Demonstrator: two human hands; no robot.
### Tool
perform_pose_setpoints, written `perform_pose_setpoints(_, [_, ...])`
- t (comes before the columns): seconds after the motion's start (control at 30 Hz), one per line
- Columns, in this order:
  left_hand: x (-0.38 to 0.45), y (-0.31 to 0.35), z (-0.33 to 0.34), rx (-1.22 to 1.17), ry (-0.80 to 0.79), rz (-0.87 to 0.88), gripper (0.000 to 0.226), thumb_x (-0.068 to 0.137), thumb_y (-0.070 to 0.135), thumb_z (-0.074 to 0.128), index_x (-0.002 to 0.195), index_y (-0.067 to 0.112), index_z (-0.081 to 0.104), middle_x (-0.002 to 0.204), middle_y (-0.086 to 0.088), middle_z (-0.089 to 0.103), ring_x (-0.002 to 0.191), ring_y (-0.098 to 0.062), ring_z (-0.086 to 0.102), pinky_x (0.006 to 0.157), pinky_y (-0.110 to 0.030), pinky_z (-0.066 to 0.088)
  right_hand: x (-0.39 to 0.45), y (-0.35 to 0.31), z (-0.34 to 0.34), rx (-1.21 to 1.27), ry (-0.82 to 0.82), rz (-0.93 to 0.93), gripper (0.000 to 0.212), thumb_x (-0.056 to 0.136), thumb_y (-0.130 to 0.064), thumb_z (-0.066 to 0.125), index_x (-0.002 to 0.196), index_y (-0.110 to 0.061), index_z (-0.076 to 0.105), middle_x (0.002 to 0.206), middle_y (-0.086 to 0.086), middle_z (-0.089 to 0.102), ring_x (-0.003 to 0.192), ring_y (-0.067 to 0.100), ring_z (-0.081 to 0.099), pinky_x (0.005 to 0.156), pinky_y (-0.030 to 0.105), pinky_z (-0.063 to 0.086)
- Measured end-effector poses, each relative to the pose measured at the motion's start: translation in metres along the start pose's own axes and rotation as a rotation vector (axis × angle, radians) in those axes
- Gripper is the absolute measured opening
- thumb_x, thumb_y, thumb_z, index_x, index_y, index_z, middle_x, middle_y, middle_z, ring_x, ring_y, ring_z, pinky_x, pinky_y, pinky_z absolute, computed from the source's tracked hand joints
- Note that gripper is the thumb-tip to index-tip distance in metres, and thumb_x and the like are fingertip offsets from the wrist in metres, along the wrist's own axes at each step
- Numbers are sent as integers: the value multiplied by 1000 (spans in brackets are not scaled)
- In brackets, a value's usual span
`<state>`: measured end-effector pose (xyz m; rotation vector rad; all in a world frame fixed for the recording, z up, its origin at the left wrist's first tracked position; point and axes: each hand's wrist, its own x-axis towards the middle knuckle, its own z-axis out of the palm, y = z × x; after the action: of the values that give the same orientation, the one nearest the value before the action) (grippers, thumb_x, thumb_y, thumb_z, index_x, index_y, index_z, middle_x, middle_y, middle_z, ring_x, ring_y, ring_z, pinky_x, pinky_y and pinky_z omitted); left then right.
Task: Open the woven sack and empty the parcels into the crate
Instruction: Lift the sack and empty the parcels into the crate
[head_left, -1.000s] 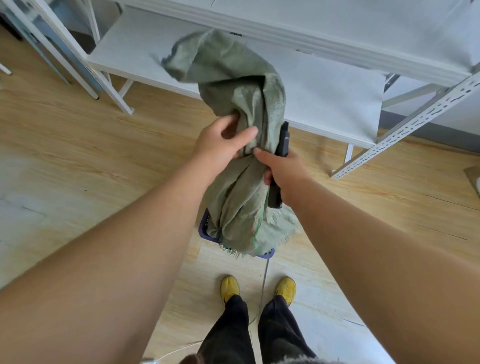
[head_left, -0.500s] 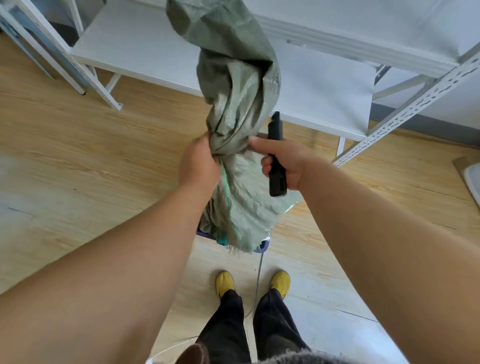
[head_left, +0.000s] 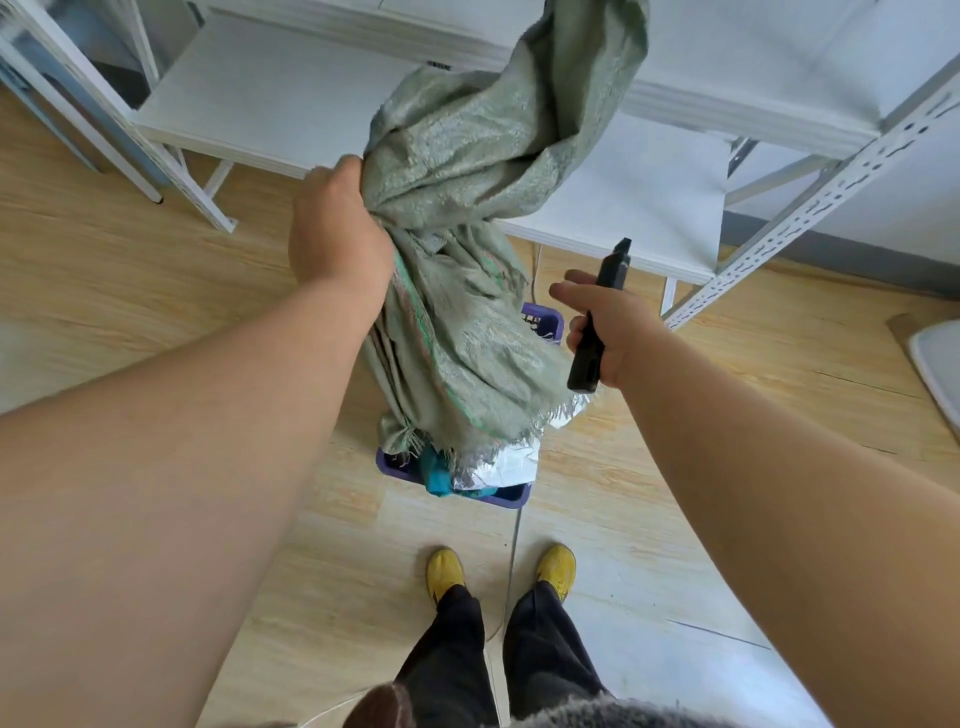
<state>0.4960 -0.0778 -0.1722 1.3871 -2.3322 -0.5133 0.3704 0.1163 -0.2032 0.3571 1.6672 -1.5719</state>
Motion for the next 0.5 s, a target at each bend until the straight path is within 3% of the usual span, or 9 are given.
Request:
perform_pose_setpoints(0.1, [0,7,-4,-4,-47,-31,27,86,-1,41,103,16,55,102,-8,60,86,-29,56,65,-36,43,-4,2,1,-8,8,5,30,83,-4,72,112,-10,68,90,8,60,42,9,42,39,18,42])
perform_pose_setpoints(0.23, [-2,19,-11,-140,86,-55,28,87,2,45,112,10,54,116,-8,54,101,-26,55,76,-31,44,-7,4,3,-20,4,1,27,83,-5,72,109,-11,68,88,8,61,36,7,43,40,18,42])
perform_pose_setpoints(0.43, [4,28,-25,-130,129,-32,28,86,1,46,111,10,56,116,-9,54,103,-27,56,76,-34,44,-13,-1,9,-75,-28,-25,22,83,-9,74,103,-15,70,80,5,58,40,10,44,43,21,42])
perform_pose_setpoints(0.5, [6,34,-30,-80,71,10,29,88,1,45,112,11,56,116,-11,55,103,-29,55,74,-33,42,-15,-3,12,-80,-46,-35,21,83,-9,74,102,-16,70,80,5,58,42,11,44,44,22,42])
